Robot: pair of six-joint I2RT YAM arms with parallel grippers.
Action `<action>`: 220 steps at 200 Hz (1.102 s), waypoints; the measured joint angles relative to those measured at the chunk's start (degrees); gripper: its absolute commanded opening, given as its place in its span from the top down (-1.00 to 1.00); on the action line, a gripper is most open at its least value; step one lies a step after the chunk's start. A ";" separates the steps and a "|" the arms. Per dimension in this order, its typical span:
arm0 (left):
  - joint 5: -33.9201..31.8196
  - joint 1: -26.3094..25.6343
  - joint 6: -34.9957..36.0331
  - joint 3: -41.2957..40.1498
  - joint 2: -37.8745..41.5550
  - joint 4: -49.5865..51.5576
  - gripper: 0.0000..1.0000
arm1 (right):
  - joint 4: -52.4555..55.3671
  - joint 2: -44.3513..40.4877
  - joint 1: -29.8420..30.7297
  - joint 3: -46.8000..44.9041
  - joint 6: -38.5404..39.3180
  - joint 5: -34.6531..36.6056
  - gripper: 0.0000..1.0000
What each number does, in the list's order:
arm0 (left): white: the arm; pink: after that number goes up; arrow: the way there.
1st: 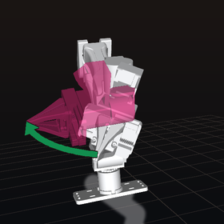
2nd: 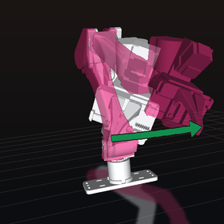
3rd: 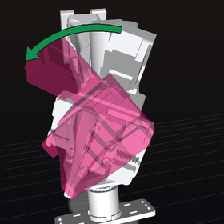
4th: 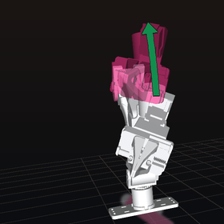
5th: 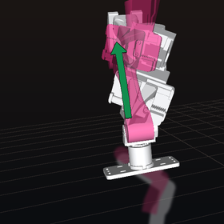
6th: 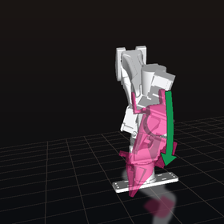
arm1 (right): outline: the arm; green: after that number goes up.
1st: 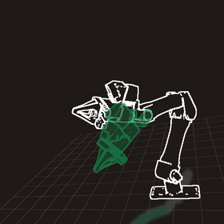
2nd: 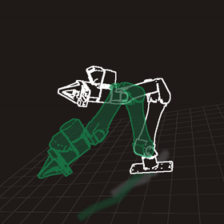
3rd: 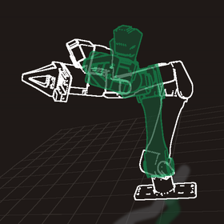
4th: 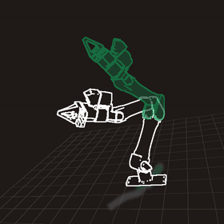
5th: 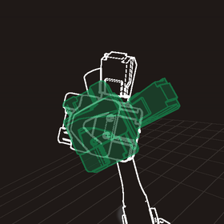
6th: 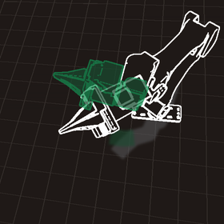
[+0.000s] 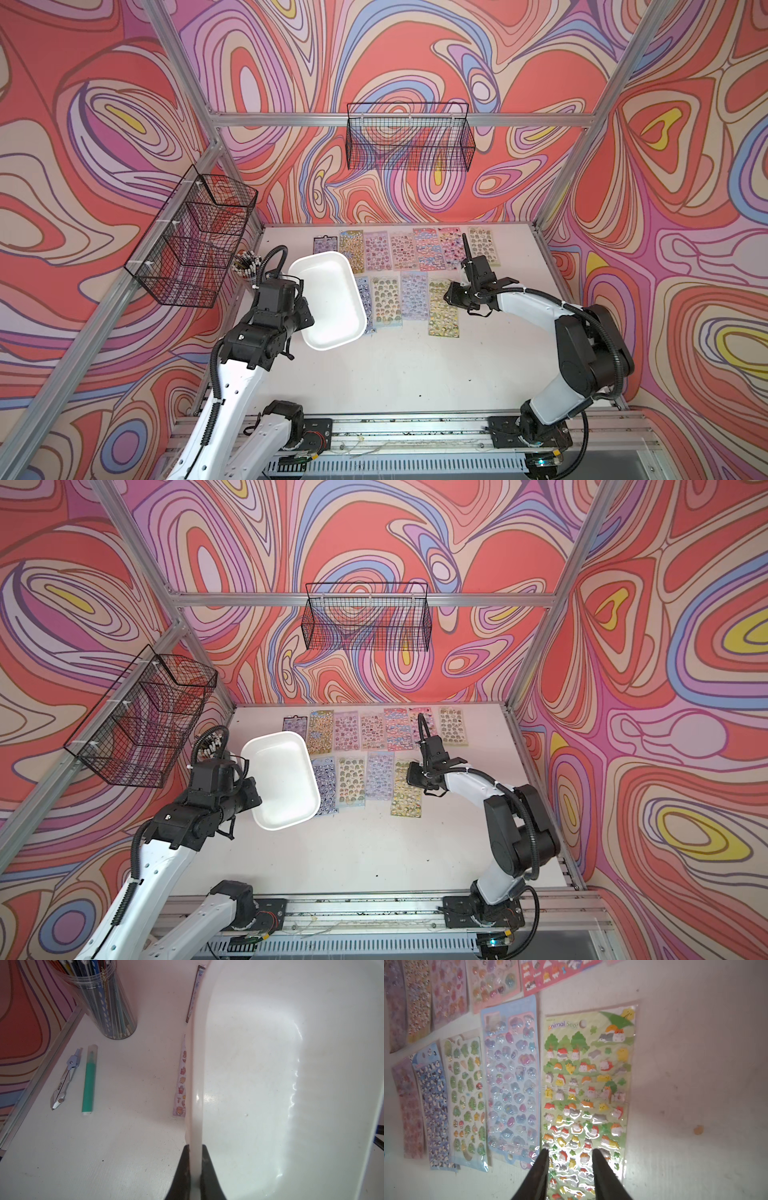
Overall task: Take the stickers out of the storage box
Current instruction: Adjust the sticker at the center of the board.
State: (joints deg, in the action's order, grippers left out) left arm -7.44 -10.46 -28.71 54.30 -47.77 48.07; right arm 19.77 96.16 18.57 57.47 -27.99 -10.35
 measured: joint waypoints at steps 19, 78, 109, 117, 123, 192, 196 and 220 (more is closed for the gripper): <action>0.00 0.02 0.02 -0.63 0.48 0.00 1.00 | 0.11 2.62 0.11 0.72 0.48 0.13 0.27; -0.02 0.02 0.24 -0.74 0.70 -0.02 1.00 | 0.39 8.50 -0.61 4.17 1.40 1.44 0.27; 0.33 0.02 0.28 -0.74 0.70 0.00 1.00 | 0.42 10.25 -0.61 6.67 1.86 2.32 0.27; 0.42 0.00 0.37 -0.74 0.70 0.00 1.00 | 0.42 10.86 -0.61 7.34 1.99 2.60 0.26; 0.50 0.00 0.44 -0.74 0.70 -0.02 1.00 | 0.42 11.30 -0.61 7.76 2.05 2.80 0.27; 1.46 0.00 0.66 -0.74 0.70 -0.02 1.00 | 0.48 13.75 -1.11 10.91 3.34 4.66 0.27; 1.49 0.02 0.66 -0.74 0.70 0.00 1.00 | 0.44 13.90 -1.14 11.04 3.37 4.68 0.27; 2.19 0.02 1.07 -0.74 0.59 0.00 1.00 | 0.42 14.43 -1.27 11.80 3.54 4.83 0.27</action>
State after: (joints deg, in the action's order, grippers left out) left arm -5.26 -10.44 -27.64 53.56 -47.18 48.07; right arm 20.18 110.59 17.30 69.28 -24.45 -5.52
